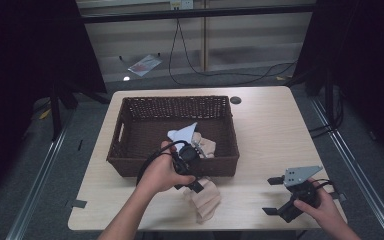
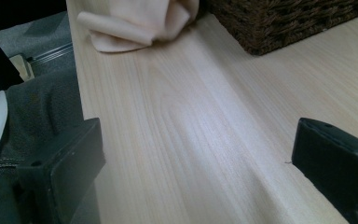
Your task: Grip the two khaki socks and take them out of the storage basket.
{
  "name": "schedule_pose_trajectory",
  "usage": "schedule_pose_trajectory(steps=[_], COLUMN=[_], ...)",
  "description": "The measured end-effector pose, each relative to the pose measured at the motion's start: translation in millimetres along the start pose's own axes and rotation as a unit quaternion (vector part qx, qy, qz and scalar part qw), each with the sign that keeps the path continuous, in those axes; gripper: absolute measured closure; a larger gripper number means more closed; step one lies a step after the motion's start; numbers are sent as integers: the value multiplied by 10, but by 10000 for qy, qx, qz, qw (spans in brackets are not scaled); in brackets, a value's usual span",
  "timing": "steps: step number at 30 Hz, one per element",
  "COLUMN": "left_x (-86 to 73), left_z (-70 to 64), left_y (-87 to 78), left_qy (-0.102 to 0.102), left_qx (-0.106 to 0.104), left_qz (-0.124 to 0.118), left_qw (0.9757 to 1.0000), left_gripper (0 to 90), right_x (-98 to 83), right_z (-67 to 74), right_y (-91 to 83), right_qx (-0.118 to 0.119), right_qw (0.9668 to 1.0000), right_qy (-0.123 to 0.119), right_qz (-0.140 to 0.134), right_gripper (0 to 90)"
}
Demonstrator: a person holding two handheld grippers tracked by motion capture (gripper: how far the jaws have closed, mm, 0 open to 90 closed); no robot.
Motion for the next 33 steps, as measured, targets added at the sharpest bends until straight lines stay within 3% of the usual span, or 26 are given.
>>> schedule_pose_trajectory(steps=[3, 4, 6, 17, 20, 22, 30, 33], left_x=[-37, -60, -83, -300, -351, -383, -496, -541], left_z=[-1, -14, 0, 33, 60, 78, 192, 226], left_y=[-10, 5, 5, 21, 42, 45, 29, 54], left_qy=[14, -97, -70, 31, 107, 44, 253, 205], left_qx=[-6, -56, -21, 2, 17, -26, 46, -10], left_qz=[57, -90, -88, -367, -470, -563, -786, -904], left_qw=[10000, 9999, 9999, 9993, 9988, 9984, 9966, 9957], left_gripper=[431, 399, 338, 148, 126, 114, 85, 82], right_x=[-5, -9, 0, 0, -1, 1, -1, -3], right_z=[-3, -1, 1, 2, 2, -2, 6, 10], right_y=[4, 4, -3, 3, 6, 8, 6, 8], right_qx=[-20, -17, 10, -19, -25, -30, -14, -12], right_qw=[10000, 10000, 10000, 10000, 10000, 10000, 10000, 10000], right_qy=[-8, -29, -31, -3, -6, -18, -41, -47], right_qz=[12, 22, -17, 1, 11, 6, 8, 16], right_gripper=[22, 22, 22, 22, 22, 22, 22, 22])
Point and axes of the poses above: each handheld gripper's, and its own axes: y roughly forward along the jaws, x roughly out of its top, z roughly to its left, the point moved 10 cm from there along y, roughly forward along the jaws, and after that the axes turned 11 degrees about -x, right-handed, at the moved point
